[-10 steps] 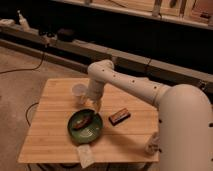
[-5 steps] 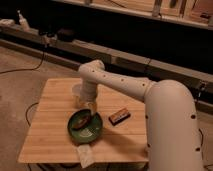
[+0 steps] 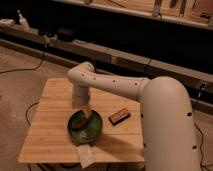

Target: Place the pepper on the white sponge

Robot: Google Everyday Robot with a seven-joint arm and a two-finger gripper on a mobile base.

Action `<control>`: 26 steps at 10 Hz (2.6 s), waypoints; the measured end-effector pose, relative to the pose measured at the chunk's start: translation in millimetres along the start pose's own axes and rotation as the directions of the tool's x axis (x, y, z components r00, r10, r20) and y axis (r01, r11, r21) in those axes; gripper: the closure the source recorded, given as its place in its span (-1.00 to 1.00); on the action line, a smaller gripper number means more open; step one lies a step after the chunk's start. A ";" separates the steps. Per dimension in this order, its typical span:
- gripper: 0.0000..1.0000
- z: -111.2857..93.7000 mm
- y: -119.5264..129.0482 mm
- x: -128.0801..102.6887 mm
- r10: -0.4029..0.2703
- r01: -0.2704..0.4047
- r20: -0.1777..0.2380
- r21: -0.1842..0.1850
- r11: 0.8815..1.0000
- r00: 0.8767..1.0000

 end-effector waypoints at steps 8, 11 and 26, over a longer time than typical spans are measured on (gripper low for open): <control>-0.30 31.9 32.9 5.1 0.099 -0.099 -0.062 0.008 0.995 0.993; -0.30 43.5 30.4 4.8 0.080 -0.079 -0.075 0.023 0.997 0.994; 0.41 53.3 44.7 15.7 0.165 -0.163 -0.107 0.023 0.986 0.981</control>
